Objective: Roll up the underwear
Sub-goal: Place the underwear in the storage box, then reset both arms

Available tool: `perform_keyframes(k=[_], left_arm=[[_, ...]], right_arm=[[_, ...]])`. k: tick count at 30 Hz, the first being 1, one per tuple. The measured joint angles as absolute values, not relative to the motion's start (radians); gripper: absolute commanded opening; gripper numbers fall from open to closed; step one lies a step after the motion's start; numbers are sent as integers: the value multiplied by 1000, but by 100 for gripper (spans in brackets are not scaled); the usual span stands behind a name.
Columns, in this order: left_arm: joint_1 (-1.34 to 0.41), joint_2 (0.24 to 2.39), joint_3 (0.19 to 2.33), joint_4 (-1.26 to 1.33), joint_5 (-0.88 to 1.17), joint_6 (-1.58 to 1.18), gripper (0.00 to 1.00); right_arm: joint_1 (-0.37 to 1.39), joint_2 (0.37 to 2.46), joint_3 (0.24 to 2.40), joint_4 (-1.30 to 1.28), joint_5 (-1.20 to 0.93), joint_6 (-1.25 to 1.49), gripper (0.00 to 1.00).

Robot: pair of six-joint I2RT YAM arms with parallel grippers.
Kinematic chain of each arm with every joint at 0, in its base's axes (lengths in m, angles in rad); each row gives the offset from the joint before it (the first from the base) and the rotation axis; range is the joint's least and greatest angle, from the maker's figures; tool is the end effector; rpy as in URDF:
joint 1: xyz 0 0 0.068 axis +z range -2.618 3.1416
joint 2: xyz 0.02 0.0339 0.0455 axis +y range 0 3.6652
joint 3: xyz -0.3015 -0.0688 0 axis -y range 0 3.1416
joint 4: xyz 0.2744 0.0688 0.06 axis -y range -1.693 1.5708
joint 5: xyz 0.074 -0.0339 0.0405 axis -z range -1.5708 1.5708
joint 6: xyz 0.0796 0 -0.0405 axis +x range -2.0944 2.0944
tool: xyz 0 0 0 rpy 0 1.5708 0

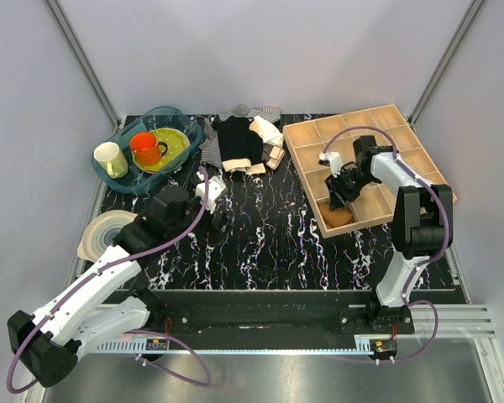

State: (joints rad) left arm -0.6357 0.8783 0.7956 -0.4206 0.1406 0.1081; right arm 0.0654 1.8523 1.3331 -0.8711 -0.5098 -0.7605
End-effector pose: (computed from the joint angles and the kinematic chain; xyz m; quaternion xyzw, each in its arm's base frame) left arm 0.1863 -0.1513 0.3090 0.3454 0.7871 -0.1907 0.4742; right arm 0.3941 0.0647 0.1779 -0.4076 0.8736 0.2064 0.1675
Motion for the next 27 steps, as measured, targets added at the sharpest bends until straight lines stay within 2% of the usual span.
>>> perform_keyframes(k=[2,3,5,6,7,11,16,21,27], left_arm=[[-633,878,796,-422,138,95,99],[-627,878,796,-421,139,88,99],[-592,876,796,-418,160,62,99],[-565,875,796,-415,173,46,99],[-526,871,796,-410,195,25,99],[-370,865,796,-387,262,-44,99],[-258,849,796,-384,255,-89,99],[-255,774,796,-391,193,-87,99],[-255,726,787,-395,121,-75,99]], right_arm=[[65,1833,1350,-891,-505,-749,59],[66,1815,1370,-912,-500,-747,68],[66,1764,1401,-925,-496,-736,77],[65,1725,1410,-925,-496,-733,90],[65,1685,1414,-923,-493,-726,99],[65,1424,1397,-820,-450,-612,100],[65,1142,1354,-615,-319,-307,100],[65,1047,1322,-521,-143,-58,100],[51,1017,1268,-490,-34,41,100]])
